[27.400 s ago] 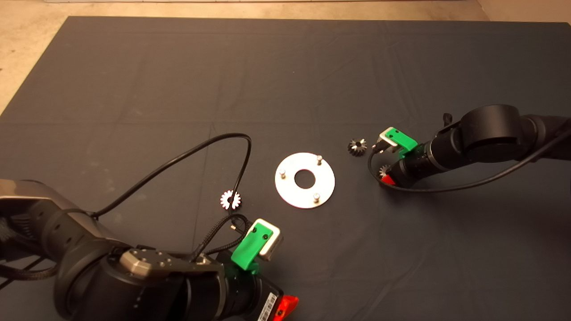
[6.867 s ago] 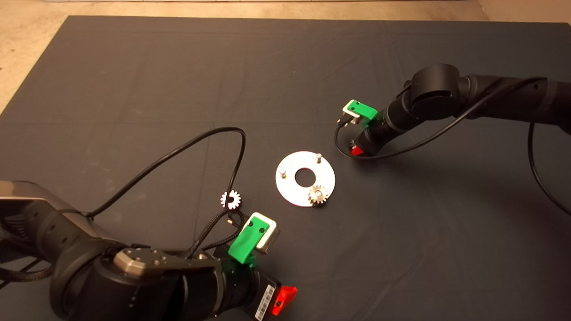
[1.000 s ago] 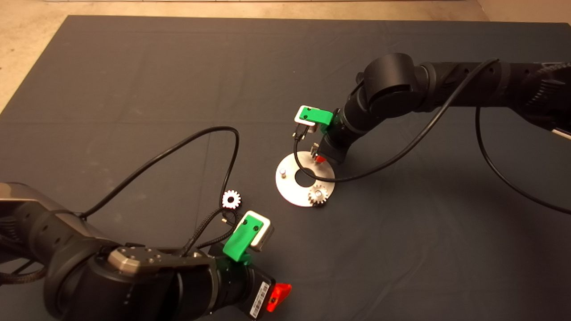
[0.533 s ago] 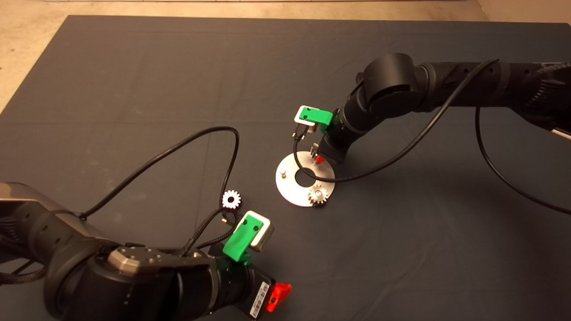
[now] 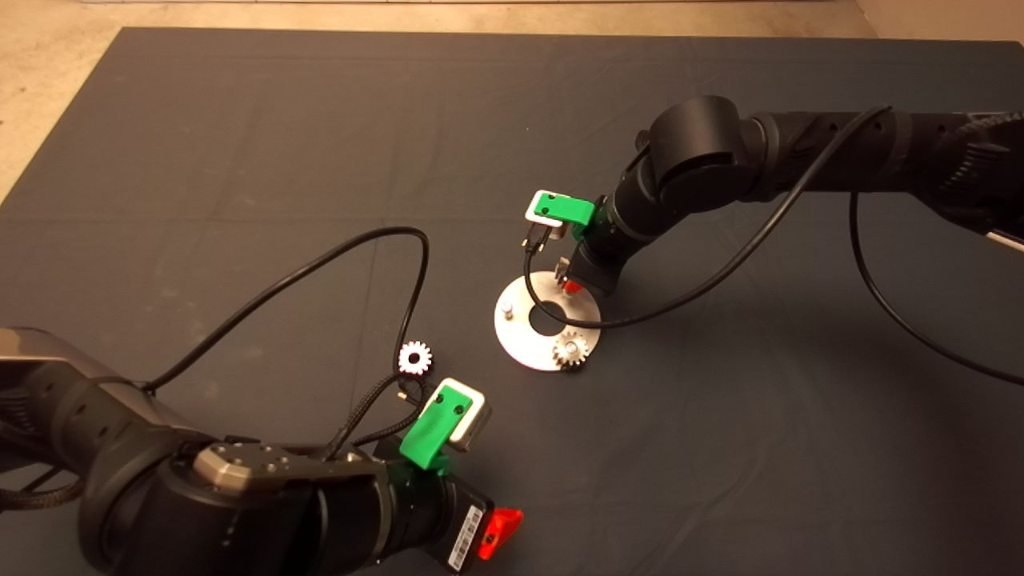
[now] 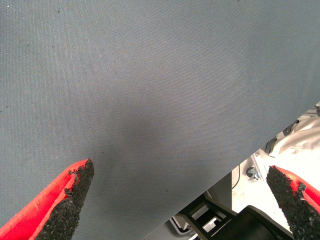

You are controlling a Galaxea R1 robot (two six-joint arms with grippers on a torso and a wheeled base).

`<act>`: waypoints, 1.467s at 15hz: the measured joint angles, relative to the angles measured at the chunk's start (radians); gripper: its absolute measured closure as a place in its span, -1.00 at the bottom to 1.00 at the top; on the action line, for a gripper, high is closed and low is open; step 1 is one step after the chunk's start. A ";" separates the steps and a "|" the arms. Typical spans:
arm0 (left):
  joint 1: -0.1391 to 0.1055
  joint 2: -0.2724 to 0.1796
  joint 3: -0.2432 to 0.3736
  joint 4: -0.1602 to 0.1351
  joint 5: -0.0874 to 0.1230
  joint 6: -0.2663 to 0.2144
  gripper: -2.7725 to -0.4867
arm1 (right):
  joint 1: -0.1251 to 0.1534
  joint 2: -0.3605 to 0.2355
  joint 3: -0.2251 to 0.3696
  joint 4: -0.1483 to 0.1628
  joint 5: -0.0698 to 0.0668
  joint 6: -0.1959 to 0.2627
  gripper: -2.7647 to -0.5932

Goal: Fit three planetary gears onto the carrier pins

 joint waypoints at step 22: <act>0.000 0.000 0.000 0.006 0.000 0.000 -0.75 | -0.009 -0.002 -0.018 -0.001 0.007 -0.031 0.70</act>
